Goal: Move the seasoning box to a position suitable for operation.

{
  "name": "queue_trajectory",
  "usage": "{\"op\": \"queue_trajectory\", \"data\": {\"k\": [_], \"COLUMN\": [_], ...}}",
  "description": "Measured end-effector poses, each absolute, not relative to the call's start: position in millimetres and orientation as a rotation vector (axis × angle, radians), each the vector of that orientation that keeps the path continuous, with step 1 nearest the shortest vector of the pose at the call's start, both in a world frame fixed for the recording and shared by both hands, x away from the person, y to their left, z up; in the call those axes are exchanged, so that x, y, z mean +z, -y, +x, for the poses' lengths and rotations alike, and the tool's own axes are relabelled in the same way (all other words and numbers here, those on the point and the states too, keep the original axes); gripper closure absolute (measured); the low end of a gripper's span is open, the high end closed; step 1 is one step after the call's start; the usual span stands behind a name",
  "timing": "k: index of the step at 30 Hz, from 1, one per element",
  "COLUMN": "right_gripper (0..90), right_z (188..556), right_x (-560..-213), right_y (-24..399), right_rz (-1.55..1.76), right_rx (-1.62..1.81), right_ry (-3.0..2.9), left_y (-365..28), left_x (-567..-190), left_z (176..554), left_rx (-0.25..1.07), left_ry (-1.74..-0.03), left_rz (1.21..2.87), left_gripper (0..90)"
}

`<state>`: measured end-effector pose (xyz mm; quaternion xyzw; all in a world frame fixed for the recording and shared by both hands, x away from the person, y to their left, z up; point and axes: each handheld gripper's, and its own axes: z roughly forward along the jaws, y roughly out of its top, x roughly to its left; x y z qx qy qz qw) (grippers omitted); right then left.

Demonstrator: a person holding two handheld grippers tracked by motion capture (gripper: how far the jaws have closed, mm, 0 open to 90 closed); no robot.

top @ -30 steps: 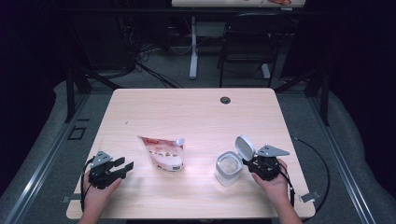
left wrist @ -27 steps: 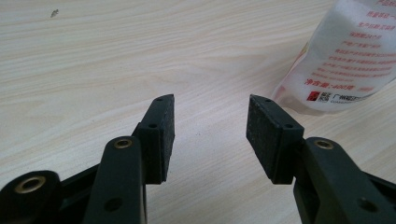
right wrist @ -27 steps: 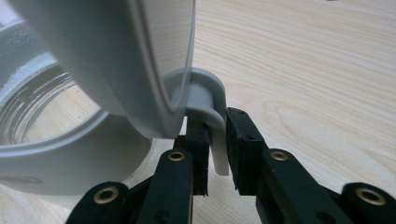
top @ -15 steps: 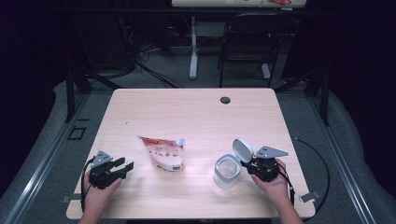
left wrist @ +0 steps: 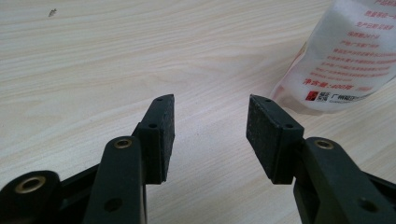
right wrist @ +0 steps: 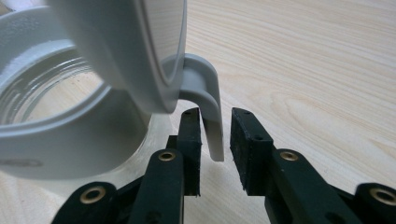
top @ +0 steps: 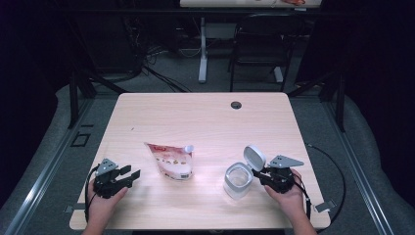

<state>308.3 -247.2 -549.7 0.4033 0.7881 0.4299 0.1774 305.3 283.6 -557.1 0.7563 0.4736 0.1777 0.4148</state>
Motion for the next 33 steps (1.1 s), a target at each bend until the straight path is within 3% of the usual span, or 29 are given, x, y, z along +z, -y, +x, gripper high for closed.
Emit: {"op": "queue_trajectory", "data": {"k": [5,13,23,33], "right_gripper": [80.6,80.2,72.5,67.5], "right_z": [304,308,291,276], "right_x": [-549,-550,-539,-528], "right_y": [252,250,262,275], "right_rz": [1.155,1.163,1.148,1.184], "right_rx": [1.240,1.249,1.207,1.212], "right_ry": [-2.232,-2.212,-2.189,-2.162], "left_y": [-283,-281,-276,-261], "left_x": [-557,-556,-542,-493], "left_z": [305,307,308,312], "left_rx": [0.448,0.445,0.392,0.361], "left_ry": [-1.187,-1.180,-1.111,-0.969], "left_rz": [1.895,1.901,1.907,1.892], "left_gripper": [52.2,52.2,54.5,44.6]}}
